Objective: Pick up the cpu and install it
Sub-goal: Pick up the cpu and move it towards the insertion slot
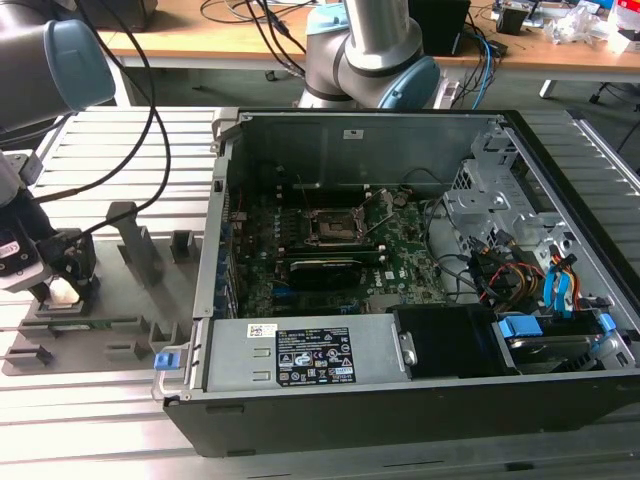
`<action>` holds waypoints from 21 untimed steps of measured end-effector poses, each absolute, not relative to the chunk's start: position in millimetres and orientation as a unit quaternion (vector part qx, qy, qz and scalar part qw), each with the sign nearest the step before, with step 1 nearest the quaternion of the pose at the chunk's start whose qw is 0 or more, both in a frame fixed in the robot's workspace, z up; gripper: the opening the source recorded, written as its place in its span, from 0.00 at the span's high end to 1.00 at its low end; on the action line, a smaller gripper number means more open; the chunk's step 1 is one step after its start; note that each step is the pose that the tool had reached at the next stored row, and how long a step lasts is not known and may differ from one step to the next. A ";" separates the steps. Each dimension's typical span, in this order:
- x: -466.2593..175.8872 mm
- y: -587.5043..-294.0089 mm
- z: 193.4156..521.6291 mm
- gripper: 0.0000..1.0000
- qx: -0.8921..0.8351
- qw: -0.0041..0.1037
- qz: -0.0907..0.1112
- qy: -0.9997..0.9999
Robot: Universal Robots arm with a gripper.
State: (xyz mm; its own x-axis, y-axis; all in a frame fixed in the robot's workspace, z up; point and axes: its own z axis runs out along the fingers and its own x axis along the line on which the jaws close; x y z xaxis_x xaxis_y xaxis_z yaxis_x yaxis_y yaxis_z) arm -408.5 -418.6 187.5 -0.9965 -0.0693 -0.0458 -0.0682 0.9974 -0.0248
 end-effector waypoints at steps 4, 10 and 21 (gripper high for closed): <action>-408.5 -418.6 192.2 0.45 -0.034 0.023 -0.012 0.999; -408.5 -417.7 202.9 0.45 -0.034 0.023 -0.012 0.999; -408.5 -414.9 226.5 0.45 -0.034 0.023 -0.012 0.999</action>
